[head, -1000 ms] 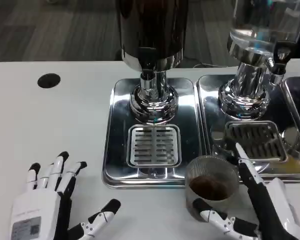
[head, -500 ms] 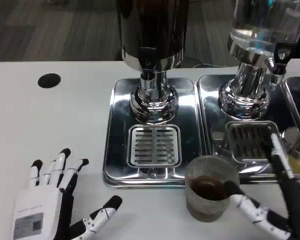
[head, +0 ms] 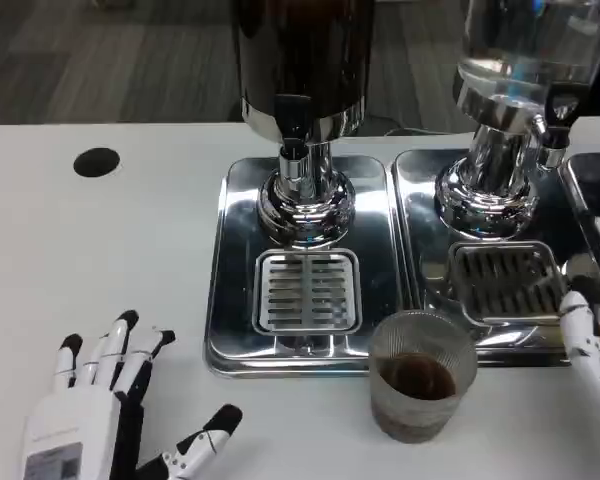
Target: Grasp the cup under the faucet to collect the drink, then remove the cup.
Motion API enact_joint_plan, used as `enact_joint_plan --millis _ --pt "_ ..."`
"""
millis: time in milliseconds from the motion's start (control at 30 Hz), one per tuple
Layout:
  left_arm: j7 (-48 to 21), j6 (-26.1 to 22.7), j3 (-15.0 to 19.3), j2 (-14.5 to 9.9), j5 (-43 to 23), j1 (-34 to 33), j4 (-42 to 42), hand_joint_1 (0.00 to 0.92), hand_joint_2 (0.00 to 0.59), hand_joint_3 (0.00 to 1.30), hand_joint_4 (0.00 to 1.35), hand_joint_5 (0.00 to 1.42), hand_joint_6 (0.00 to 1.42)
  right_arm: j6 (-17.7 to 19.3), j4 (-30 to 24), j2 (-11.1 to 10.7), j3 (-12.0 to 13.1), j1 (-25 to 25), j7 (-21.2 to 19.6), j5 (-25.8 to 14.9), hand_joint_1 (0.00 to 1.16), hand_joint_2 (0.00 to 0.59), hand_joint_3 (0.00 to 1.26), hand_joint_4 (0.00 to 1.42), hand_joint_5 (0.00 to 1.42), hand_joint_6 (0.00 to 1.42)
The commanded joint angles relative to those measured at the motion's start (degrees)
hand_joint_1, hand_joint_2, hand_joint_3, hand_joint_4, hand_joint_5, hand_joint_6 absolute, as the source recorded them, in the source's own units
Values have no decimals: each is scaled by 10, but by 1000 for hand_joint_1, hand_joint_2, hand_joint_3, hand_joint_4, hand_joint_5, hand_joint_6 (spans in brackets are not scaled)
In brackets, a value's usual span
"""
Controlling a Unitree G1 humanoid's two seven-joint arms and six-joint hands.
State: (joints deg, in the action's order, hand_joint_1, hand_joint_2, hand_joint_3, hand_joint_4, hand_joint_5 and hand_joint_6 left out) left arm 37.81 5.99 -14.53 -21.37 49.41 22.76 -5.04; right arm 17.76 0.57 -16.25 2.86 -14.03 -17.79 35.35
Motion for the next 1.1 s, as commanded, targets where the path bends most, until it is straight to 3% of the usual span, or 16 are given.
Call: enact_joint_plan --millis 33,67,167,533,1100 --pt "21 8 -1 1 7 17 7 0 149 245 0 114 0 -74 40 -39 -62 27 -64 168 0 558 114 0 0 0" --pt "26 6 -4 0 15 20 12 0 150 234 0 114 0 -87 50 -44 -76 28 -80 196 0 560 114 0 0 0" --pt "35 -1 -13 -1 41 26 29 0 150 213 0 114 0 -107 81 -52 -101 29 -113 226 0 563 110 0 0 0" --pt "29 -23 -27 4 67 24 41 0 151 119 0 103 0 -119 158 -77 -147 22 -195 227 17 586 37 0 0 0" --pt "48 -19 -32 11 63 35 37 0 149 107 0 103 0 -119 154 -97 -162 5 -217 202 17 581 34 0 0 0"
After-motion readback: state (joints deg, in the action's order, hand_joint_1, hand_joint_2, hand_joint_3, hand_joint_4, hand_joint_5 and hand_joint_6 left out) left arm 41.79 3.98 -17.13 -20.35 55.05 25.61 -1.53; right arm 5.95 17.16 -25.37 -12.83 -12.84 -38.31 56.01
